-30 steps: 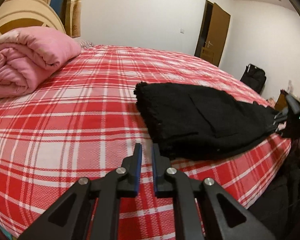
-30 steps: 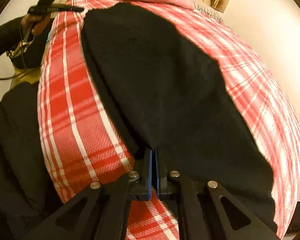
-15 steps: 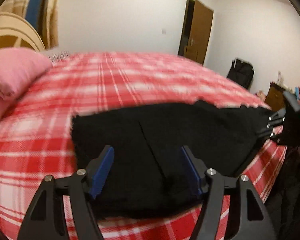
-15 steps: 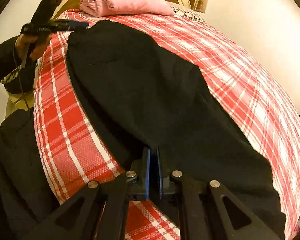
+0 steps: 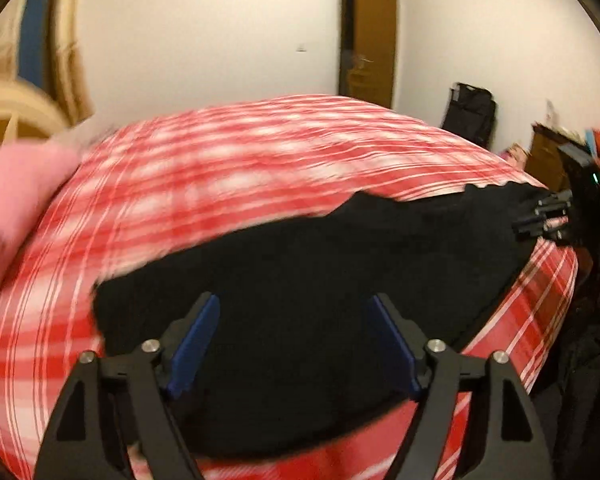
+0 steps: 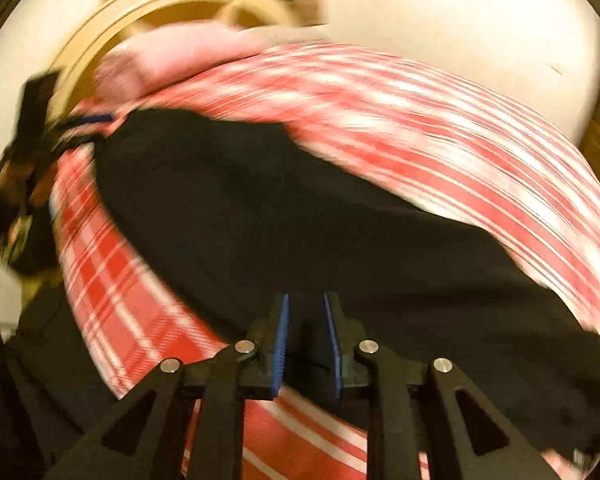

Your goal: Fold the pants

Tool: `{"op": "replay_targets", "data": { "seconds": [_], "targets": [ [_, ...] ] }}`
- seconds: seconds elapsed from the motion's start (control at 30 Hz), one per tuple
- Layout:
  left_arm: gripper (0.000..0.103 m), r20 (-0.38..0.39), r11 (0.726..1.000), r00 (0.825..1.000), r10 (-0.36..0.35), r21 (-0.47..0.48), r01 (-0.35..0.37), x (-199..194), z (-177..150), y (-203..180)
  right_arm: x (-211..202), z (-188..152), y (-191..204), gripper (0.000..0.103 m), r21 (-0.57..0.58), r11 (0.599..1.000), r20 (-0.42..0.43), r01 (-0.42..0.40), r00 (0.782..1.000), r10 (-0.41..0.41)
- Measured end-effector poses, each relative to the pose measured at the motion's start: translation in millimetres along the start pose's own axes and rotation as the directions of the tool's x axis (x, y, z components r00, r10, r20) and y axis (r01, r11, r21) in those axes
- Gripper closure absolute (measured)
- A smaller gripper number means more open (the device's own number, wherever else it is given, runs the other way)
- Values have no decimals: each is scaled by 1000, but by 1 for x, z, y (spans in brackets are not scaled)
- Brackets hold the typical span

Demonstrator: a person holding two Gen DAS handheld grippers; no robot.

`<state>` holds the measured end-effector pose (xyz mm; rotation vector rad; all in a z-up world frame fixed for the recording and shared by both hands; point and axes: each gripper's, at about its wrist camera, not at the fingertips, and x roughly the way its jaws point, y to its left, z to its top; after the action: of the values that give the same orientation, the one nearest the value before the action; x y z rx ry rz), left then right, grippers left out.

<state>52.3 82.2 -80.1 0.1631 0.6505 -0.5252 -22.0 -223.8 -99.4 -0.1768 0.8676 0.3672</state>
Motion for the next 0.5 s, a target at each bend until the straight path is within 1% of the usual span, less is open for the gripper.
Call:
{"op": "replay_targets", "data": {
  "seconds": [0.07, 0.1, 0.13, 0.17, 0.2, 0.23, 0.27, 0.3, 0.33, 0.37, 0.4, 0.43, 0.5],
  "targets": [
    [22, -5, 997, 999, -43, 59, 43, 16, 18, -30, -23, -13, -44, 84, 141, 989, 25, 40, 999, -44],
    [22, -11, 994, 998, -55, 89, 56, 25, 26, -45, -36, -21, -68, 84, 220, 973, 38, 67, 996, -77],
    [22, -27, 988, 997, -79, 131, 81, 37, 35, -69, -46, -28, -85, 83, 279, 956, 46, 89, 993, -106],
    [22, -33, 983, 995, -98, 151, 102, 44, 40, -80, -62, -40, -109, 83, 361, 925, 55, 121, 987, -151],
    [22, -43, 972, 990, -132, 189, 137, 54, 47, -104, -72, -48, -124, 83, 410, 901, 60, 141, 982, -181],
    [22, -49, 964, 987, -153, 211, 160, 60, 51, -118, -86, -59, -143, 82, 480, 861, 63, 172, 971, -229],
    [22, -56, 950, 979, -194, 238, 202, 67, 55, -139, -100, -71, -163, 77, 548, 813, 65, 196, 959, -274],
    [20, -62, 940, 974, -219, 255, 227, 70, 57, -151, -112, -81, -177, 73, 599, 774, 69, 203, 951, -302],
    [19, -72, 923, 966, -250, 282, 260, 76, 58, -170, -126, -94, -195, 62, 665, 719, 77, 202, 939, -335],
    [19, -81, 910, 959, -270, 304, 282, 80, 59, -184, -136, -104, -207, 56, 709, 677, 86, 194, 930, -357],
    [19, -96, 892, 952, -291, 332, 306, 86, 57, -202, -144, -113, -219, 55, 747, 638, 90, 186, 923, -375],
    [19, -107, 882, 947, -301, 345, 320, 89, 56, -211, -151, -121, -228, 55, 778, 602, 88, 181, 916, -390],
    [19, -145, 866, 933, -331, 347, 361, 99, 50, -227, -156, -133, -242, 55, 817, 551, 82, 170, 911, -403]
  ]
}}
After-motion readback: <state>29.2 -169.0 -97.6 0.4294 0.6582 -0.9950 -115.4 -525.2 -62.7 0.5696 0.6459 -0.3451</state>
